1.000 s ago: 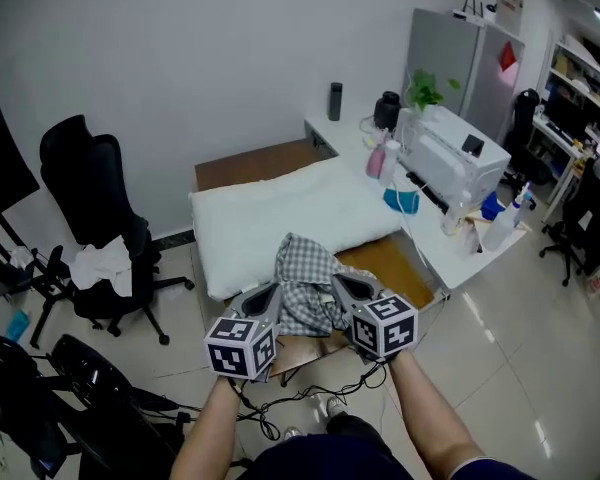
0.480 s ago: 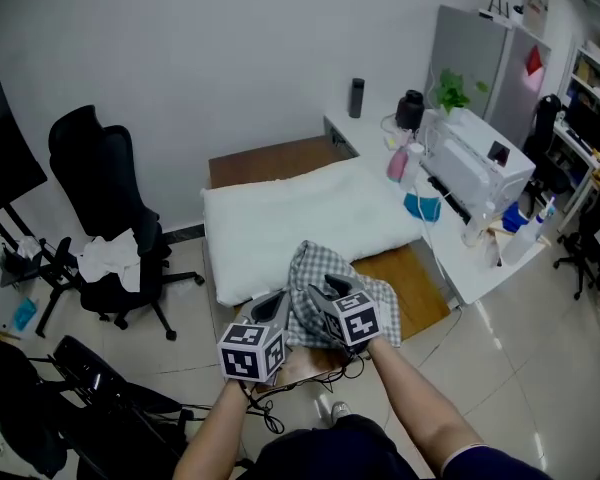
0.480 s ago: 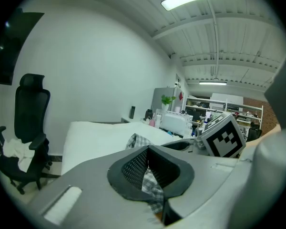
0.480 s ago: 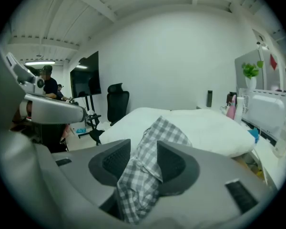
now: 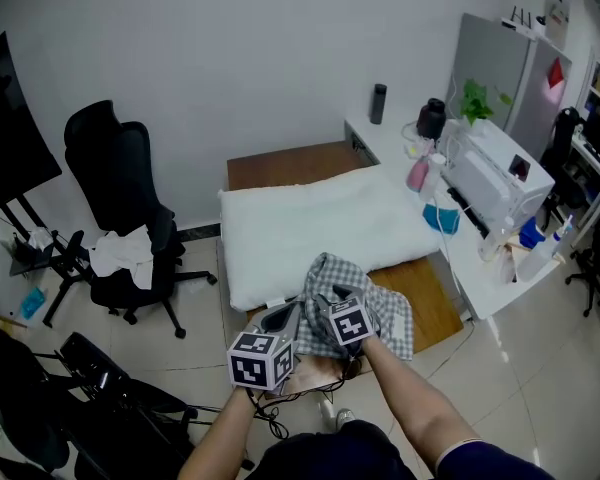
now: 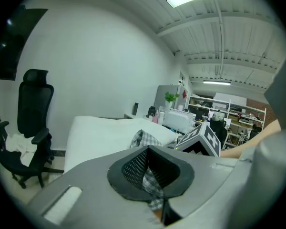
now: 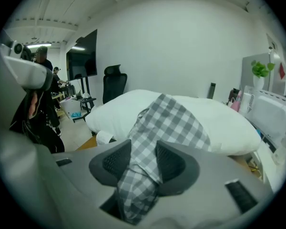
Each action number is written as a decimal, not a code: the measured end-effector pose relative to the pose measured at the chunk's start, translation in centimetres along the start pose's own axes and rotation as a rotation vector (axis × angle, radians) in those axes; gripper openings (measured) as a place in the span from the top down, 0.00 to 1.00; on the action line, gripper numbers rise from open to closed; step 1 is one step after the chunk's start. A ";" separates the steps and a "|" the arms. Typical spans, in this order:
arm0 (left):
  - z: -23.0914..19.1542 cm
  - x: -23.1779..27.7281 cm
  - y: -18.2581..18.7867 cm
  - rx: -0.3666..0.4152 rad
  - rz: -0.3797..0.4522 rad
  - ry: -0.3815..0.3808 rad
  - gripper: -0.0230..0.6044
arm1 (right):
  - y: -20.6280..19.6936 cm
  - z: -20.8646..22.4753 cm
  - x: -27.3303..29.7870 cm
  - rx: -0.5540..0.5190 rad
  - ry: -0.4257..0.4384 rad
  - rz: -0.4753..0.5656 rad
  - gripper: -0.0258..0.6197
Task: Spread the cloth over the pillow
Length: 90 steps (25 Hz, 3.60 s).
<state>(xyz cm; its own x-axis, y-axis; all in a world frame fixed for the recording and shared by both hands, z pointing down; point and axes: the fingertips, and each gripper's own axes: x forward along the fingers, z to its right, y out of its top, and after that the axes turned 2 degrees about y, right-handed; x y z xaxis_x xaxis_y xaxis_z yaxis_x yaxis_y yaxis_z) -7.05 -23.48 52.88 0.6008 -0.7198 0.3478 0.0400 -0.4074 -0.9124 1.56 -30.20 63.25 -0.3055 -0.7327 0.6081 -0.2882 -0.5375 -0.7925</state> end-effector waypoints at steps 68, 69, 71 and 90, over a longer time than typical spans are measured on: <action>8.3 0.2 2.8 0.072 0.067 -0.128 0.95 | 39.4 13.8 -40.7 -0.159 -0.193 0.844 0.93; 8.4 0.2 2.7 0.072 0.067 -0.128 0.95 | 40.1 13.8 -41.2 -0.165 -0.195 0.851 0.93; 8.6 0.3 2.4 0.077 0.064 -0.130 0.95 | 41.4 13.6 -42.5 -0.174 -0.199 0.869 0.93; 10.3 4.2 6.3 0.147 0.138 -0.123 0.95 | 49.7 14.1 -49.1 -0.221 -0.309 0.919 0.93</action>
<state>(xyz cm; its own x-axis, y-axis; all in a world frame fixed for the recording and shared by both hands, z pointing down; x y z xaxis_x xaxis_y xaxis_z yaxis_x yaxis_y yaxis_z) 3.97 -23.24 46.37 0.7011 -0.6854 0.1970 0.0611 -0.2174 -0.9742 15.06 -26.80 -6.66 -0.2540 -0.9188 -0.3020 -0.2306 0.3608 -0.9037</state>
